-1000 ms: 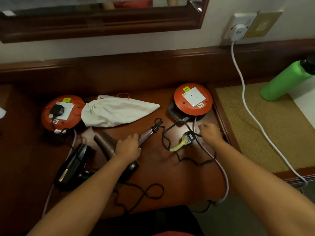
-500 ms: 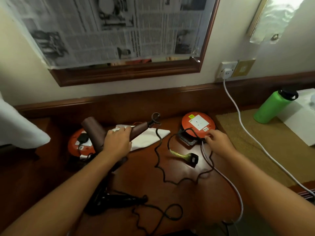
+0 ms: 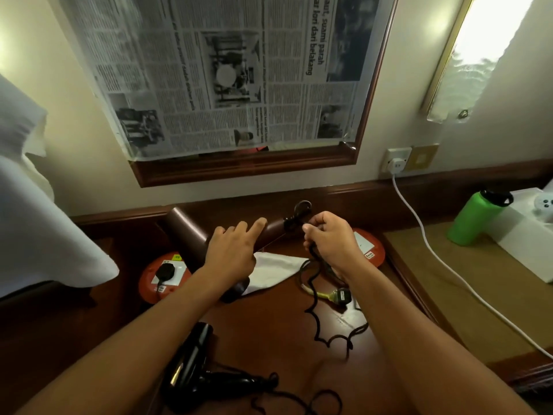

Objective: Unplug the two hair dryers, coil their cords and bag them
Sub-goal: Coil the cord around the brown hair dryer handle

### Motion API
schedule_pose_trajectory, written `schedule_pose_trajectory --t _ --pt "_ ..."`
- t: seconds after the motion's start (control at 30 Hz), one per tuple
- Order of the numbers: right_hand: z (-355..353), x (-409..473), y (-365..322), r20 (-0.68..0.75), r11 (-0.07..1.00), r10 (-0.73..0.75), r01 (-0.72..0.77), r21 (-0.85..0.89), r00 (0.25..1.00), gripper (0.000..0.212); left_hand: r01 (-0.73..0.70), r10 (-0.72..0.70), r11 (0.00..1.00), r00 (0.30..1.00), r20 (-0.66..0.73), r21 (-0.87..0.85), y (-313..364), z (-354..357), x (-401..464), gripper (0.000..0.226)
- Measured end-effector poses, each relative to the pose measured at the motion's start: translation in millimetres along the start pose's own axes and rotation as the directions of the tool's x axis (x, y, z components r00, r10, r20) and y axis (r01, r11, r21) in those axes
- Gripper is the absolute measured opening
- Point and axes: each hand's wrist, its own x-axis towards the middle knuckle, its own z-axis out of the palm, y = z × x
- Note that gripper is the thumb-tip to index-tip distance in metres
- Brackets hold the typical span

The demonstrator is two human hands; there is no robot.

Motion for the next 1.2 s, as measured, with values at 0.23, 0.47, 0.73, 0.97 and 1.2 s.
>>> schedule_pose_trajectory --t 0.23,0.47,0.73,0.97,1.2 --pt "-14 -4 -11 0.225 0.995 0.07 -0.084 0.053 0.972 0.016 0.052 -0.038 0.963 0.998 0.059 -0.265 -3 -13 11 0.047" --pt "-33 0 -15 0.182 0.979 -0.199 0.203 -0.007 0.963 0.014 0.054 -0.037 0.963 0.997 0.07 -0.263 11 -18 27 0.053" --pt "-66 16 -4 0.002 0.968 -0.196 0.193 0.162 0.981 0.026 -0.02 0.024 0.993 0.999 0.032 -0.113 29 -18 39 0.059" --pt "-84 27 -3 0.108 0.974 -0.155 0.133 0.184 0.982 0.026 -0.019 0.023 0.998 0.998 0.063 -0.055 53 -25 56 0.058" --pt "-82 25 15 0.224 0.97 -0.184 0.14 0.2 0.957 0.027 0.127 -0.105 0.988 0.968 0.228 -0.083 62 -33 65 0.066"
